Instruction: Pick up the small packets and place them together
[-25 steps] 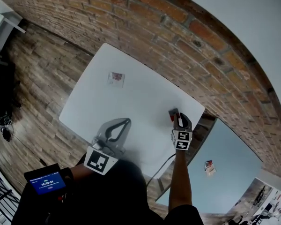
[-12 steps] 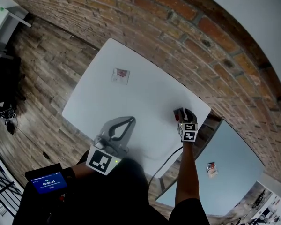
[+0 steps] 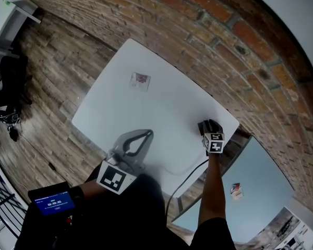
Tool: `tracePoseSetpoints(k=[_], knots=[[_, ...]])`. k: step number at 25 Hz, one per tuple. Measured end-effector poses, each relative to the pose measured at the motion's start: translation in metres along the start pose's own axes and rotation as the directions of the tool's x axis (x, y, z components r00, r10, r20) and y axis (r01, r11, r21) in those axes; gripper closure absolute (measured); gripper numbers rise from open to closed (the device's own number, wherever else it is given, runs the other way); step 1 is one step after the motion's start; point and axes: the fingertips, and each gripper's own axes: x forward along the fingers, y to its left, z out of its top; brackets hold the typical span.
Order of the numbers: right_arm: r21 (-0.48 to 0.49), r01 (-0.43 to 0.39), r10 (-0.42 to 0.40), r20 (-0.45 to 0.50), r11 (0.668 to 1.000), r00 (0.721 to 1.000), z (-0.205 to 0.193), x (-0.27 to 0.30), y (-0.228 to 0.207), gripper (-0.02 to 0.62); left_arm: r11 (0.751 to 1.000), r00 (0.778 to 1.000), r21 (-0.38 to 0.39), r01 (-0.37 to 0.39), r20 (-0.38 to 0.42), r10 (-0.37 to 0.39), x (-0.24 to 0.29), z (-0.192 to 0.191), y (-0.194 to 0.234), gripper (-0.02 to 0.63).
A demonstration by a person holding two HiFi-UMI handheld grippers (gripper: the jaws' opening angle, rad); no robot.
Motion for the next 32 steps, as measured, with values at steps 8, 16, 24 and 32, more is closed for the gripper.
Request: tracePoseSetpoints(k=[8,16,24,32], knots=[[-0.018,-0.042,0.042,0.005,0.999,0.999,0.003,0.002,0.007,0.502,0.998,0.998,-0.003,-0.057,0.007,0.057,-0.004,0.002,0.017,0.604],[-0.045,-0.029,0.030,0.023,0.999,0.999,0.002,-0.008,0.014,0.573,0.999,0.999,0.001,-0.048,0.010,0.048,-0.008,0.002,0.006,0.604],[0.032,-0.041,0.038,0.090,0.999,0.995,0.004,-0.029,0.020,0.588,0.999,0.999,-0.006,-0.046,0.018,0.046,-0.014,0.003,0.004,0.604],[0.084,-0.033,0.015,0.208,0.996,0.978,0.014,-0.057,0.041,0.591,0.998,0.997,-0.014,-0.060,0.050,0.060,-0.029,0.009,0.001,0.604]])
